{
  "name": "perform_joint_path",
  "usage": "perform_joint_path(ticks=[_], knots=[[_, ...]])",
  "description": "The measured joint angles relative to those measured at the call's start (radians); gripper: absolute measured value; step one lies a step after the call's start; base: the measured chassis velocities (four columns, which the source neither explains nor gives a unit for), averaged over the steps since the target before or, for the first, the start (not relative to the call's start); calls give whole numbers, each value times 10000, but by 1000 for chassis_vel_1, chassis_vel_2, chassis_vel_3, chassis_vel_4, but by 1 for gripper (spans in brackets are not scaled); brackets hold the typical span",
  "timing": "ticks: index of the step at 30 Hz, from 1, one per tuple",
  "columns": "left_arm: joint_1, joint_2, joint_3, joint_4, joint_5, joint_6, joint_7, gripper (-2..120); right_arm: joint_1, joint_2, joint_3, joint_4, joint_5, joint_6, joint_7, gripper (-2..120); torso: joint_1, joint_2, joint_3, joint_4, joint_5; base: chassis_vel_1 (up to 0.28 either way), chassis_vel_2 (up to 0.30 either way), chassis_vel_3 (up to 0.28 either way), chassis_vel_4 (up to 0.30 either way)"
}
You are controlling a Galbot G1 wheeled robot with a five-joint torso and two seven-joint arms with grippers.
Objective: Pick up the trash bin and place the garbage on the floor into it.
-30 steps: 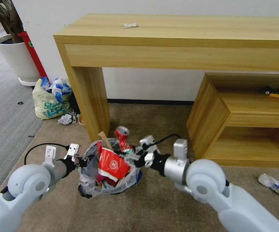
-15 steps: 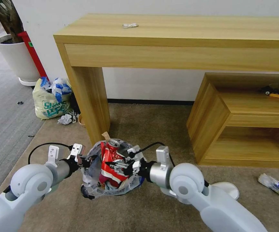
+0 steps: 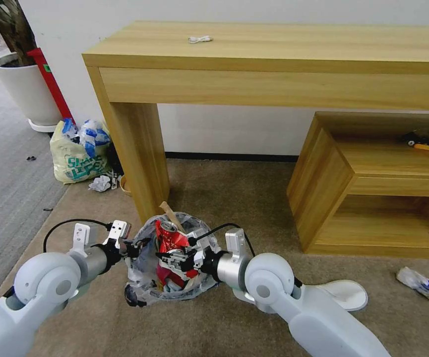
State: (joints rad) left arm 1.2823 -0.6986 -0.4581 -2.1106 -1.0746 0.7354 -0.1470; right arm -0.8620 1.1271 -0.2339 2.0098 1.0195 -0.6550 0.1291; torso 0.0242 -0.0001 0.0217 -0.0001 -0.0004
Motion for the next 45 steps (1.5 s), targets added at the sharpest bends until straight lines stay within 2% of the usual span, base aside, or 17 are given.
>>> perform_joint_path(ticks=[1,2,3,5,8,9,11,14,18,30,33,40,45], knots=[[-4,0,-3,7,0,0,0,0,-8,-3,18,52,-8,0,7,41,0,0,0,0,0,0,0,0,0],[-7,-2,-6,29,0,-1,0,0,-23,-19,35,176,-10,0,35,47,0,0,0,0,0,0,0,0,0],[-7,-2,-6,29,0,-1,0,0,-23,-19,35,176,-10,0,35,47,0,0,0,0,0,0,0,0,0],[1,-16,-50,110,12,0,-1,0,-39,-89,44,355,-21,23,84,59,0,0,0,0,0,0,0,0,0],[25,-28,-96,158,36,0,-4,0,-53,-128,77,482,-22,36,137,65,0,0,0,0,0,0,0,0,0],[74,-29,-140,168,48,0,-5,0,-74,-151,124,593,-19,43,190,73,0,0,0,0,0,0,0,0,0],[101,-30,-162,168,51,0,-5,0,-92,-170,152,659,-19,46,220,77,0,0,0,1,0,0,0,0,0],[131,-48,-243,174,58,0,-5,0,-198,-241,235,897,-23,66,339,92,0,0,0,0,0,0,0,0,0],[158,-70,-324,187,56,0,-5,0,-329,-379,356,1170,-34,72,387,100,0,1,0,0,0,0,0,0,0],[301,-139,-412,164,58,0,-22,0,-576,-525,1033,1540,-510,194,188,100,0,0,0,0,1,0,0,0,0],[471,-248,-532,150,116,0,-42,0,-770,-627,1723,1511,-1311,380,-809,100,0,1,0,0,1,0,0,0,0],[547,-274,-643,104,109,0,-68,0,-963,-734,2234,1669,-1645,686,-951,100,0,1,0,0,1,0,0,0,0],[681,-231,-814,14,29,0,-141,0,-1361,-714,2883,1544,-2727,1406,-1000,100,0,0,0,0,1,0,0,0,0]])
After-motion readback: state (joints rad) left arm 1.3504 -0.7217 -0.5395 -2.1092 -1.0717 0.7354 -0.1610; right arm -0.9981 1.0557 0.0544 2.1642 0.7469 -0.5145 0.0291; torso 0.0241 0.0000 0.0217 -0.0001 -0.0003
